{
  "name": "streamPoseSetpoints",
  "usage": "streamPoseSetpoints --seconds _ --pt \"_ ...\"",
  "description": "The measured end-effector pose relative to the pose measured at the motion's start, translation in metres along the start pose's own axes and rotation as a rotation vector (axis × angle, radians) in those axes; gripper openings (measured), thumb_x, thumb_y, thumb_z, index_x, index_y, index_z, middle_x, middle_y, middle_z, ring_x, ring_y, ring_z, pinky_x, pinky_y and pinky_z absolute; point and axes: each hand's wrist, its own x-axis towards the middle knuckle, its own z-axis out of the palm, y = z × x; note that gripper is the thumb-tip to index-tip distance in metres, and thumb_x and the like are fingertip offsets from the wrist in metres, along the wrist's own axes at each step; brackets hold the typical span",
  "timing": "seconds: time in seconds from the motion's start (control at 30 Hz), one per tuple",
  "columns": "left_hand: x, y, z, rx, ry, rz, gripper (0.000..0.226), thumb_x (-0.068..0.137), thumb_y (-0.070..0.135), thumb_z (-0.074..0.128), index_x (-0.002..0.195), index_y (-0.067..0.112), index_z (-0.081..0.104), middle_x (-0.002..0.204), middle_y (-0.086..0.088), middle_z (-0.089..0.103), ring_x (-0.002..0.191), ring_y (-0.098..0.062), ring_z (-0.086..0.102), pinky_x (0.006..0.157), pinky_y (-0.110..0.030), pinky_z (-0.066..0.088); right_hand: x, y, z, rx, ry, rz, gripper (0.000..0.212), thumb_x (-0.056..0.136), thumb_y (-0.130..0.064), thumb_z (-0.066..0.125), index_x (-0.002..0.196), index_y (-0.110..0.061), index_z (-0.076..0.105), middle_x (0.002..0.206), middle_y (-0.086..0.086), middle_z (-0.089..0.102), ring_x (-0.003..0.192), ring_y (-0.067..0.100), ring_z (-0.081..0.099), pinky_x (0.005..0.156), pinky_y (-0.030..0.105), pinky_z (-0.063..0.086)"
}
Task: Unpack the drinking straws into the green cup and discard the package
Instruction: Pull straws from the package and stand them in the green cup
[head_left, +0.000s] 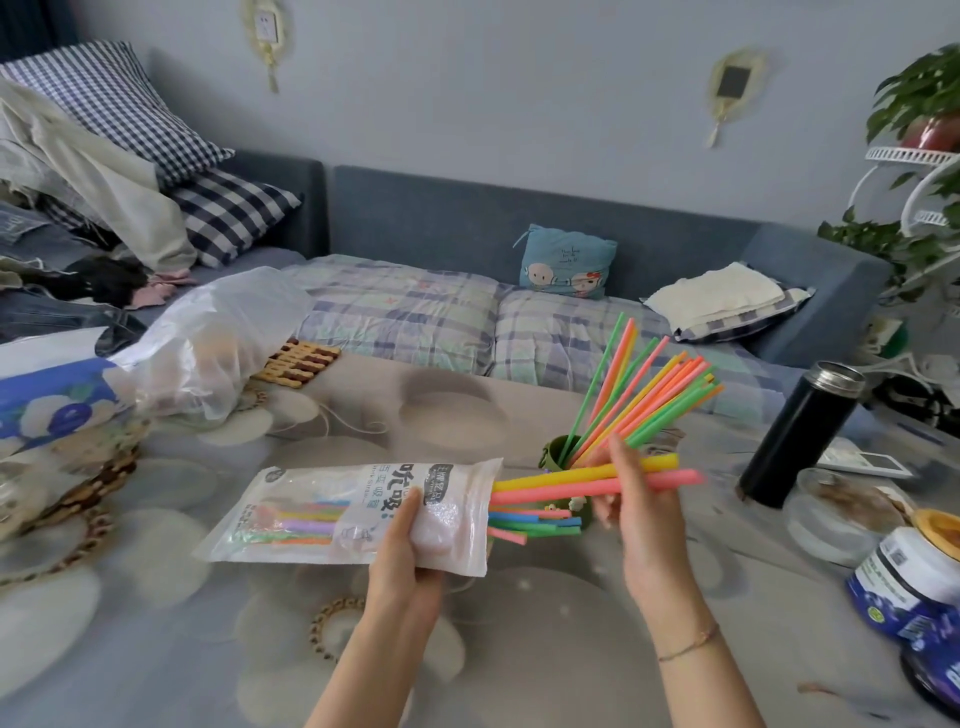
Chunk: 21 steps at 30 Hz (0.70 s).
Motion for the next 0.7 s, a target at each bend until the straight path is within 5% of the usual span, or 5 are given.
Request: streamPoseSetpoints --seconds 0.13,0.33,0.43,0.57,0.7 --pt "0.007 0.007 -0.006 -0.080 0.027 0.051 0.049 0.090 0.015 0.062 0.138 0.009 0.053 0.136 -0.011 0.061 0.126 -0.030 0.056 0.109 -0.053 0.040 0.037 -0.033 -0.013 0.106 0.283 -0.129 0.037 0.093 -0.032 0.051 0.061 -0.015 0.056 0.040 -0.010 0.051 0.037 0.001 0.045 0.037 0.015 0.034" --pt "0.007 0.005 -0.004 -0.082 0.043 0.061 0.047 0.090 0.014 0.063 0.136 0.009 0.055 0.134 -0.011 0.062 0.124 -0.029 0.058 0.108 -0.054 0.041 0.079 -0.032 -0.009 -0.527 0.238 -0.439 0.052 0.096 -0.034 0.045 0.048 -0.016 0.042 0.042 -0.001 0.039 0.035 0.011 0.038 0.039 0.024 0.029" --pt "0.006 0.004 -0.003 -0.062 0.049 0.061 0.047 0.090 0.014 0.064 0.136 0.010 0.055 0.133 -0.010 0.063 0.114 -0.026 0.063 0.101 -0.052 0.047 0.096 -0.008 -0.004 -0.764 0.108 -0.342 0.055 0.094 -0.041 0.044 0.047 -0.014 0.037 0.042 0.002 0.036 0.038 0.020 0.033 0.045 0.027 0.029" --pt "0.005 0.003 -0.001 -0.062 0.046 0.054 0.048 0.089 0.014 0.064 0.136 0.010 0.054 0.133 -0.009 0.063 0.112 -0.026 0.063 0.094 -0.051 0.051 0.104 0.021 -0.004 -0.881 -0.005 -0.168 0.051 0.090 -0.042 0.052 0.051 -0.009 0.046 0.051 0.016 0.055 0.049 0.032 0.054 0.052 0.037 0.046" --pt "0.004 0.004 0.000 -0.059 0.042 0.044 0.046 0.090 0.015 0.063 0.135 0.009 0.055 0.130 -0.008 0.064 0.099 -0.022 0.066 0.074 -0.042 0.058 0.101 0.031 -0.005 -0.933 -0.031 -0.105 0.046 0.083 -0.046 0.060 0.054 -0.015 0.045 0.050 0.006 0.052 0.056 0.031 0.060 0.059 0.040 0.052"
